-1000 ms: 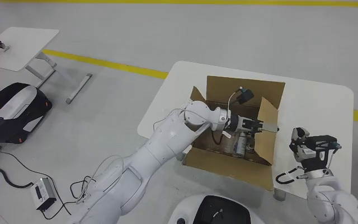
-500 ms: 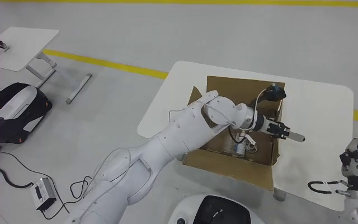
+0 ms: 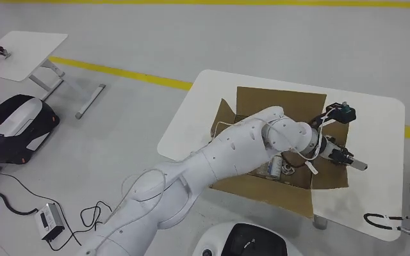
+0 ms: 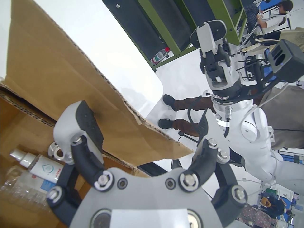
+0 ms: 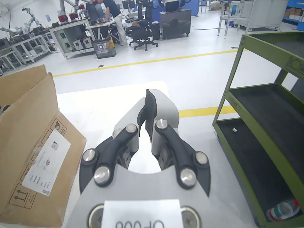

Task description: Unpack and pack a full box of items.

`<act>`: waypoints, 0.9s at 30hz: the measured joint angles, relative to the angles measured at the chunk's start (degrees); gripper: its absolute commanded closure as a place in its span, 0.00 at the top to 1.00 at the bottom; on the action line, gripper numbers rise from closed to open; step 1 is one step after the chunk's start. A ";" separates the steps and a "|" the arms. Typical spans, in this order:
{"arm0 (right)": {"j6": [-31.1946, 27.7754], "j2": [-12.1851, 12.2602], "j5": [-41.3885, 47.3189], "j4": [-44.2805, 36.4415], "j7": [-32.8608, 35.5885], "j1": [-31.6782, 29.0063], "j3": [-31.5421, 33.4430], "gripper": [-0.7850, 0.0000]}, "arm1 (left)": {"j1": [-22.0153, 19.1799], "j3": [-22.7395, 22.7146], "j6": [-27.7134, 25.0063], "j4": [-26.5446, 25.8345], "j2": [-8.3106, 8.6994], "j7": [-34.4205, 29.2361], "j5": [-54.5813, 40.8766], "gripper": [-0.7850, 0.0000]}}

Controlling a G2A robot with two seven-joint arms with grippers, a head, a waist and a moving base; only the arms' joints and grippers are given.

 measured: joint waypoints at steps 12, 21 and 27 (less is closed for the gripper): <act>1.41 -0.44 1.62 -3.45 -1.93 -3.03 2.94 0.00 | -1.03 4.01 -0.57 8.08 -5.01 1.06 2.81 1.00; -1.09 -0.59 1.91 -1.56 -1.44 -1.14 2.18 0.00 | -3.01 1.60 -3.50 10.84 -5.76 0.71 3.68 1.00; -1.93 -0.72 1.31 1.29 -0.60 1.72 0.27 0.00 | -3.72 -2.77 -3.48 7.92 -2.61 -0.70 8.10 1.00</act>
